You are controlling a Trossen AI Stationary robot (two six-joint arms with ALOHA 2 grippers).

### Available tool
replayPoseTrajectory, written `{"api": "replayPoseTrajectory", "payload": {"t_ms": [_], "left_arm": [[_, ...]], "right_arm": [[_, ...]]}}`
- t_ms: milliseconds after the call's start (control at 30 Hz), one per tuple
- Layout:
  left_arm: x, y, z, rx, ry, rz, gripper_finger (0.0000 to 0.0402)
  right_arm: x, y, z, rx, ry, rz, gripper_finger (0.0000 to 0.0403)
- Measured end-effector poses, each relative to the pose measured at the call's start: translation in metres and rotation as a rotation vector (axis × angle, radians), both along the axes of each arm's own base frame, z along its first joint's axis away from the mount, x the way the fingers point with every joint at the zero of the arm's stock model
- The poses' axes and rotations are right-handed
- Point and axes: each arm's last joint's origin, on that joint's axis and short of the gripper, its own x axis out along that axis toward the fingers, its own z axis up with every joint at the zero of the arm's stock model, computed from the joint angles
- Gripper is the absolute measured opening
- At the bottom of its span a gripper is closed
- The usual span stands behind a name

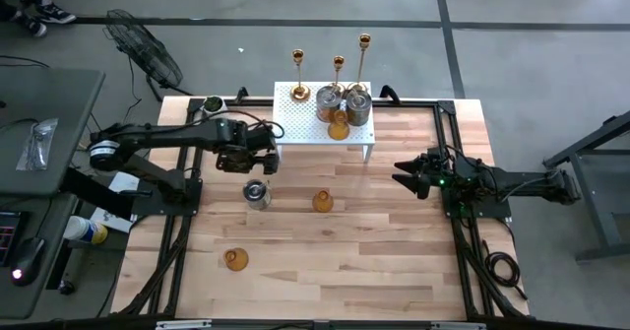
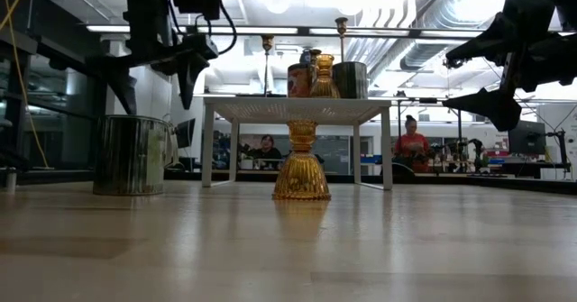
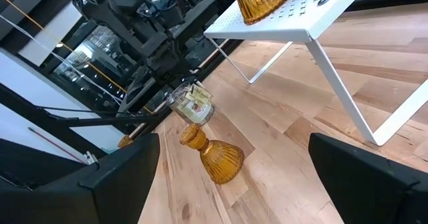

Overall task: Pick & Place candle stick holders
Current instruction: Put the green and silver scented candle on the shelf

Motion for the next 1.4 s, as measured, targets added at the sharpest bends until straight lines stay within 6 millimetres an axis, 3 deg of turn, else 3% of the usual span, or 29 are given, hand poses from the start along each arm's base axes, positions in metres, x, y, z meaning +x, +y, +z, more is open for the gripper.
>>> {"api": "replayPoseTrajectory", "payload": {"t_ms": [767,1000,1400], "left_arm": [[0.012,-0.032,-0.014,-0.02,0.087,-0.192,0.04],[0.008,-0.031,-0.016,0.033,0.142,-0.26,0.04],[0.015,-0.038,-0.015,0.082,0.077,-0.541,0.04]], "right_arm": [[0.0,0.0,0.0,0.0,0.0,0.0,0.0375],[0.0,0.0,0.0,0.0,0.0,0.0,0.0375],[0.0,0.0,0.0,0.0,0.0,0.0,0.0375]]}}
